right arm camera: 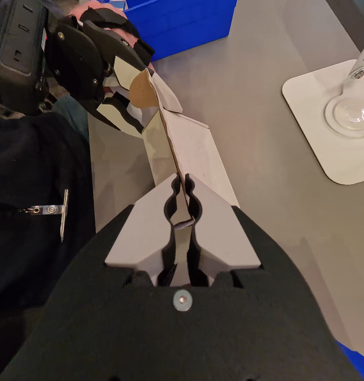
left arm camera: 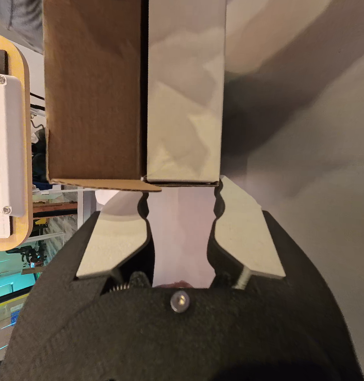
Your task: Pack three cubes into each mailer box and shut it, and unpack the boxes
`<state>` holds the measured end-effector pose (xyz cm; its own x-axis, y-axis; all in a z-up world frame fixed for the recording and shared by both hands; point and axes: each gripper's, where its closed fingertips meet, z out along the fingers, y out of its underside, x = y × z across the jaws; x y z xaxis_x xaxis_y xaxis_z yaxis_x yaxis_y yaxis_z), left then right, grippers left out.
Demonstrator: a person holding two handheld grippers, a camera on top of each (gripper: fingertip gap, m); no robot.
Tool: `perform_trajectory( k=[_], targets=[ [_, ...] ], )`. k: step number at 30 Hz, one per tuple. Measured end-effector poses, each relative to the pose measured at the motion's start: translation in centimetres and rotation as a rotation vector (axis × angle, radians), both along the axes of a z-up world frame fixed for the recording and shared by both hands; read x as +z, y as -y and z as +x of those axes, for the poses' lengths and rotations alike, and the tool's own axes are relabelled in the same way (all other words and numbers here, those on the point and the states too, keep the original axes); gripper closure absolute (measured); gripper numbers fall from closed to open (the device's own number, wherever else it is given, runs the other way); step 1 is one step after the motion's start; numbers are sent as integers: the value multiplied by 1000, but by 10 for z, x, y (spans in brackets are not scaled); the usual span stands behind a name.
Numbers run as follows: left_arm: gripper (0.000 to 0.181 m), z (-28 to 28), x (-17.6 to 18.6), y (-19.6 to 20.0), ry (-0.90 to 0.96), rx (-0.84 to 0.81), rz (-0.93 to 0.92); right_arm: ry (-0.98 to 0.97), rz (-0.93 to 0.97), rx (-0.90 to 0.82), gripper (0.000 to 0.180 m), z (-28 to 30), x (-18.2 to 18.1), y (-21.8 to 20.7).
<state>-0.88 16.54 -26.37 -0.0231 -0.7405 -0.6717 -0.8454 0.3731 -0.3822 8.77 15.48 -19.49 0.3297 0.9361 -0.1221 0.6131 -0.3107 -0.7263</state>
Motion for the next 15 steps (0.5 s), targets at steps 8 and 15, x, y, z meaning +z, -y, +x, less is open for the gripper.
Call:
perform_trajectory(
  k=[8, 15],
  targets=[
    [119, 4, 5, 1, 35, -13, -3, -158, -79, -94, 178, 6, 4, -6],
    [120, 2, 1, -2, 4, -67, 51, -164, -83, -169, 178, 5, 15, -27]
  ],
)
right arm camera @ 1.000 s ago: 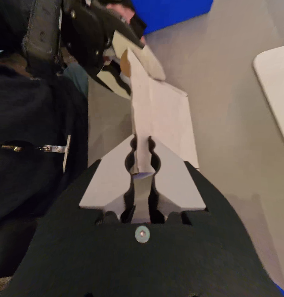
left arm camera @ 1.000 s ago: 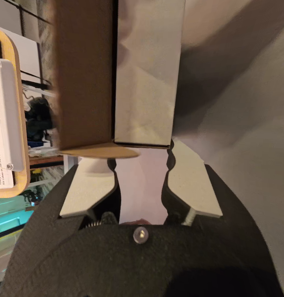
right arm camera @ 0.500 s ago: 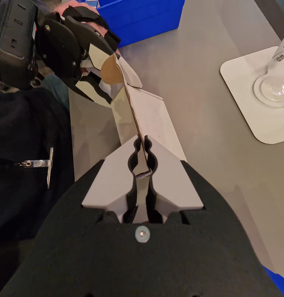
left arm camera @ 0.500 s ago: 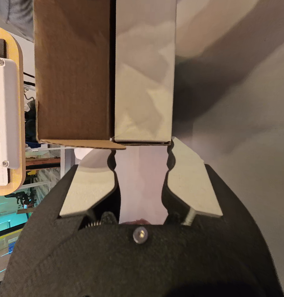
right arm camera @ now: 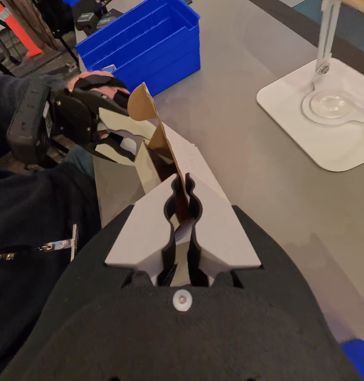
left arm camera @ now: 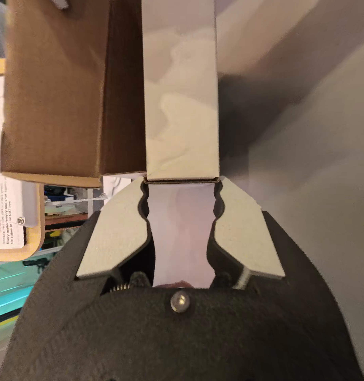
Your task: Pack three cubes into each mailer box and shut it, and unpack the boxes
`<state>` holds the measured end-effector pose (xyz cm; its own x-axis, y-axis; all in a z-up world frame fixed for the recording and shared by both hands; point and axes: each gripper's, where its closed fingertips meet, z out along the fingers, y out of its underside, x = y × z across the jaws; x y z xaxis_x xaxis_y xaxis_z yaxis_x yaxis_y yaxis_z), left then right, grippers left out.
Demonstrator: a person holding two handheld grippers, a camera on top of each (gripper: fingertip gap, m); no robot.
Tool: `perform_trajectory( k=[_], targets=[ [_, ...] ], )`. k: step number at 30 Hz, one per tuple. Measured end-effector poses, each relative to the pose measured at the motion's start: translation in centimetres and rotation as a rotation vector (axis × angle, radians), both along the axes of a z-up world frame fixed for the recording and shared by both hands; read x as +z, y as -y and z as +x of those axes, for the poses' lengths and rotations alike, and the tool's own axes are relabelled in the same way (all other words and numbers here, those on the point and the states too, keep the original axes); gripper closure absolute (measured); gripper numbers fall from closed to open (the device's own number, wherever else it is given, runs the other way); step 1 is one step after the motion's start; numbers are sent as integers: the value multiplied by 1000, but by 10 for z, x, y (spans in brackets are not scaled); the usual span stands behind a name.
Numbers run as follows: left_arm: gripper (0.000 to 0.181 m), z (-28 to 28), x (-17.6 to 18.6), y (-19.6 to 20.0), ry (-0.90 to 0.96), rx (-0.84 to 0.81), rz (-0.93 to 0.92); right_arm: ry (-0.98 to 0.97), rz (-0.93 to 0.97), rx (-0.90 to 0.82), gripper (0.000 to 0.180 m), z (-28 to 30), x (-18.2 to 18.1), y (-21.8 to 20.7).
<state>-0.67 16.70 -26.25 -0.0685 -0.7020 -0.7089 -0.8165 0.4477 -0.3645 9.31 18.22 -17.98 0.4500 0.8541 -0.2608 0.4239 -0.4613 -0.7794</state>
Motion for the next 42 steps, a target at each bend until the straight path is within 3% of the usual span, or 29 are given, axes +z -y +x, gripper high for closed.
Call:
perform_trajectory(
  k=[7, 13, 17, 21, 28, 33, 35, 37, 42],
  targets=[
    [120, -1, -5, 5, -68, -40, 71, 250, 159, -60, 177, 6, 8, -54],
    [120, -7, -10, 15, -117, -55, 109, 534, 218, -112, 176, 24, -48, -103],
    [128, -8, -16, 27, -168, -70, 163, 634, 163, -112, 176, 33, -90, -110],
    [137, -8, -19, 35, -173, -69, 180, 622, 85, -92, 175, 30, -97, -109],
    [141, -7, -33, 46, -238, -103, 185, 644, -263, 13, 173, 33, -134, -89],
    [143, -6, -32, 46, -235, -88, 161, 637, -268, -6, 171, 32, -129, -94],
    [144, -4, -32, 47, -232, -81, 159, 555, -240, -58, 156, 27, -115, -98],
    [146, -2, -31, 47, -226, -73, 150, 501, -199, -91, 130, 26, -98, -97],
    [147, 3, -31, 46, -235, -68, 142, 434, -167, -84, 112, 32, -65, -65]
  ],
)
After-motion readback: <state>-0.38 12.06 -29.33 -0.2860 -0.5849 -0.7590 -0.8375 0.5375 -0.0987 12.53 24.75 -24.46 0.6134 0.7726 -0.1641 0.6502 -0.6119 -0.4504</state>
